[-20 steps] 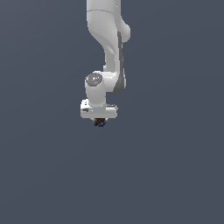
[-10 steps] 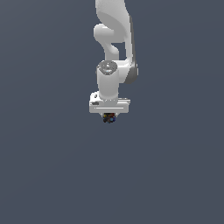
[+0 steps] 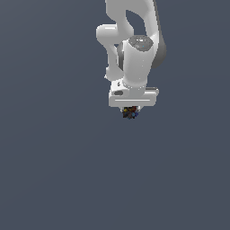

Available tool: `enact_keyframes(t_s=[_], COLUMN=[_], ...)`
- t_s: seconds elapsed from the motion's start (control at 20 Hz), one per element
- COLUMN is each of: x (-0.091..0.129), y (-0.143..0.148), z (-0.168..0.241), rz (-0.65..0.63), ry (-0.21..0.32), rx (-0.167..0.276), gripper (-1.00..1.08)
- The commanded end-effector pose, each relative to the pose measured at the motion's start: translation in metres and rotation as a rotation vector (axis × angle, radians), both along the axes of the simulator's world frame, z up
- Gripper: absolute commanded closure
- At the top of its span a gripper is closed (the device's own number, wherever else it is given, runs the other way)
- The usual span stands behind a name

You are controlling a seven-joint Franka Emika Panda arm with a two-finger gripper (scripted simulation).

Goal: Pick up the object and move it to a goal position.

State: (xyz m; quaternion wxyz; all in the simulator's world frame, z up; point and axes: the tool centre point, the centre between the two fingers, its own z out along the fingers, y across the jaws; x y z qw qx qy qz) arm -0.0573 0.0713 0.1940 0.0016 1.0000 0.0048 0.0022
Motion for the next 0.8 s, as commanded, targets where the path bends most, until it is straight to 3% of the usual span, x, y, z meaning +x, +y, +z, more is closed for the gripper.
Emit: enact_keyframes(t_s=[0.0,0.4,0.75], x=[0.004,0.020,0.031], y=[0.022,0.088,0.123], z=[0.024,0.092,0.127], rz=[-0.001,0.000,0.000], ry=[0.000,0.002,0.003], rx=[0.000,0.001,0.002], gripper=[1.08,1.08,1.08])
